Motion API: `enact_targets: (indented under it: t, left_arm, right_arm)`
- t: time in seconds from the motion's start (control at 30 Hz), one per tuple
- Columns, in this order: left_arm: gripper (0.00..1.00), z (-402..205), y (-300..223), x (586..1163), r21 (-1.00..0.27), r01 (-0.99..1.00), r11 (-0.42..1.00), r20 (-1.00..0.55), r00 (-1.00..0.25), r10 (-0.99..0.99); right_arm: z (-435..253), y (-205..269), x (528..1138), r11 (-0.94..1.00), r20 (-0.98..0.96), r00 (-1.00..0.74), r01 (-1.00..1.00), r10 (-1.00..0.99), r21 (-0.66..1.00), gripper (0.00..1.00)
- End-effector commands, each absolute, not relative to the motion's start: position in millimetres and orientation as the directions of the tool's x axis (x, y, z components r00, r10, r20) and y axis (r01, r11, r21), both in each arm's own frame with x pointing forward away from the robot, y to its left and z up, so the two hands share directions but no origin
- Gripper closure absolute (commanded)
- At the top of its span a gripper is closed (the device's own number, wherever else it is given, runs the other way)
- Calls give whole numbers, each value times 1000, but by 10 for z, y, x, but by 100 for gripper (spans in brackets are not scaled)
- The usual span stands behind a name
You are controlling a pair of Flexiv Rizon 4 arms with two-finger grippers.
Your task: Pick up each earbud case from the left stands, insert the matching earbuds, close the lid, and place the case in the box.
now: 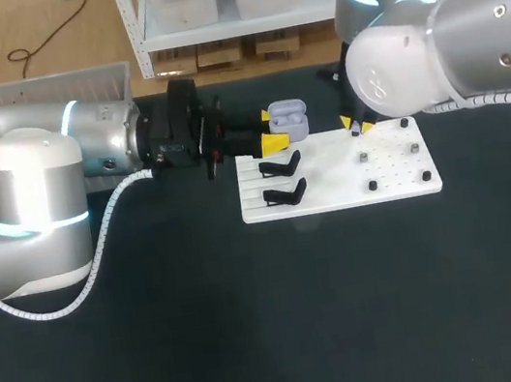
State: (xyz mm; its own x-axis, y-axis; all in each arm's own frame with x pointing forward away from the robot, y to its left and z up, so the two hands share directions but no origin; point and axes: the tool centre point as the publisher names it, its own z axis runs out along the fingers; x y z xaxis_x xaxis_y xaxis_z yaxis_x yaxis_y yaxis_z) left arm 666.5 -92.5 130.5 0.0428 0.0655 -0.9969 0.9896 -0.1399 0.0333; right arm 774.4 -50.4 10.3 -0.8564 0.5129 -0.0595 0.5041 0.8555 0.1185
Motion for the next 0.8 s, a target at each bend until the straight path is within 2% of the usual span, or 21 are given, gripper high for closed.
enact_targets:
  t: [0.03,0.4,0.8]
  left_arm:
    - [100,1304,-925,6656,35,990,-137,-997,45,65]
    - [100,1304,-925,6656,35,990,-137,-997,45,65]
    - [100,1304,-925,6656,35,990,-137,-997,45,65]
  right_arm:
    - [92,-516,7747,855,-57,-856,505,513,115,100]
    - [293,-621,7678,856,-52,-859,499,509,132,100]
    - [836,-819,7600,899,5,-920,385,392,210,100]
